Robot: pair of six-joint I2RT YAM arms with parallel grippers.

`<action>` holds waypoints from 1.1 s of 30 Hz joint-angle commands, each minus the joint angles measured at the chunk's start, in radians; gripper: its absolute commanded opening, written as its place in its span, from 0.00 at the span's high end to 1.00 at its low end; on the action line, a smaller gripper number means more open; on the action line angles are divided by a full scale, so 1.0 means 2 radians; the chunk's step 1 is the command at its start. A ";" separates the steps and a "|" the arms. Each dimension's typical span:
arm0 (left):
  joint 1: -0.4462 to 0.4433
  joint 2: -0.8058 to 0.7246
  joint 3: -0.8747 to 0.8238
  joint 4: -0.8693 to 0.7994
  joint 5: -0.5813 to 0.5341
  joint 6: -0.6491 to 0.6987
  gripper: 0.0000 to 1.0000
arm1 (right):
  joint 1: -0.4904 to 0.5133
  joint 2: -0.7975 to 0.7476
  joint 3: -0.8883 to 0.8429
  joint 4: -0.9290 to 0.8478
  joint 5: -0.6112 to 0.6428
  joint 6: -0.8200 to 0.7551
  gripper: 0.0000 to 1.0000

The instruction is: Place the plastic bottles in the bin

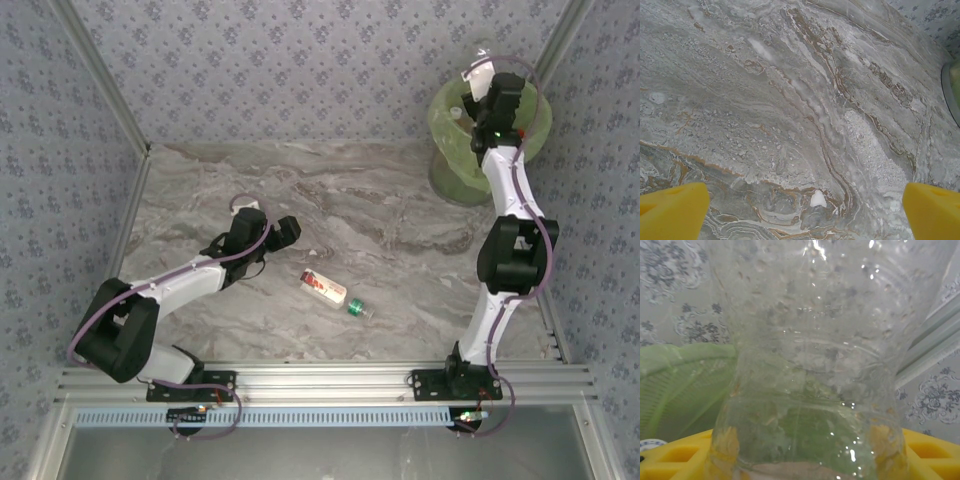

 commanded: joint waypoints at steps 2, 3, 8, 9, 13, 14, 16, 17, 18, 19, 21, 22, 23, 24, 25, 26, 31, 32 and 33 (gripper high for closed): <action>0.003 0.000 0.002 0.004 -0.002 0.005 0.01 | -0.011 0.025 0.033 -0.008 0.026 0.017 0.53; 0.003 0.000 0.003 0.003 -0.003 0.006 0.01 | -0.014 0.029 0.038 -0.015 0.026 0.016 0.51; 0.003 -0.004 0.003 0.000 -0.004 0.007 0.01 | -0.017 0.031 0.046 -0.033 0.034 0.043 0.28; 0.003 -0.005 0.003 -0.001 -0.005 0.007 0.01 | -0.017 0.028 0.047 -0.037 0.033 0.048 0.24; 0.002 -0.008 0.001 -0.001 -0.005 0.007 0.01 | -0.017 0.009 0.046 -0.039 0.038 0.073 0.10; 0.003 -0.009 0.000 -0.001 -0.004 0.007 0.01 | -0.017 0.002 0.046 -0.047 0.028 0.079 0.03; 0.003 -0.010 -0.001 0.000 -0.003 0.008 0.01 | -0.018 -0.010 0.037 -0.050 0.025 0.090 0.01; 0.003 -0.011 -0.002 0.001 -0.003 0.008 0.01 | -0.016 -0.016 0.030 -0.046 0.033 0.092 0.01; 0.003 -0.012 -0.003 0.001 -0.002 0.008 0.01 | -0.015 -0.022 0.023 -0.046 0.036 0.092 0.01; 0.003 -0.014 -0.003 0.003 -0.002 0.008 0.01 | -0.015 -0.029 0.014 -0.047 0.036 0.094 0.01; 0.003 -0.018 -0.007 0.004 -0.001 0.009 0.01 | -0.013 -0.047 -0.012 -0.038 0.042 0.095 0.01; 0.003 -0.020 -0.008 0.005 -0.001 0.011 0.01 | -0.011 -0.058 -0.026 -0.031 0.044 0.097 0.01; 0.003 -0.023 -0.009 0.004 -0.001 0.012 0.01 | -0.010 -0.071 -0.045 -0.026 0.044 0.102 0.01; 0.003 -0.027 -0.010 0.003 -0.001 0.013 0.01 | -0.009 -0.086 -0.062 -0.016 0.042 0.108 0.01; 0.003 -0.029 -0.011 0.003 0.000 0.015 0.01 | -0.006 -0.100 -0.080 -0.008 0.039 0.114 0.01; 0.003 -0.032 -0.012 0.001 0.000 0.016 0.01 | -0.005 -0.117 -0.098 -0.001 0.037 0.123 0.01; 0.003 -0.046 -0.015 -0.012 0.002 0.017 0.01 | 0.005 -0.188 -0.159 -0.001 0.011 0.178 0.01; 0.003 -0.048 -0.014 -0.018 0.003 0.017 0.01 | 0.008 -0.201 -0.168 -0.011 0.003 0.189 0.01; 0.003 -0.052 -0.013 -0.026 0.005 0.016 0.01 | 0.013 -0.214 -0.173 -0.024 -0.005 0.198 0.01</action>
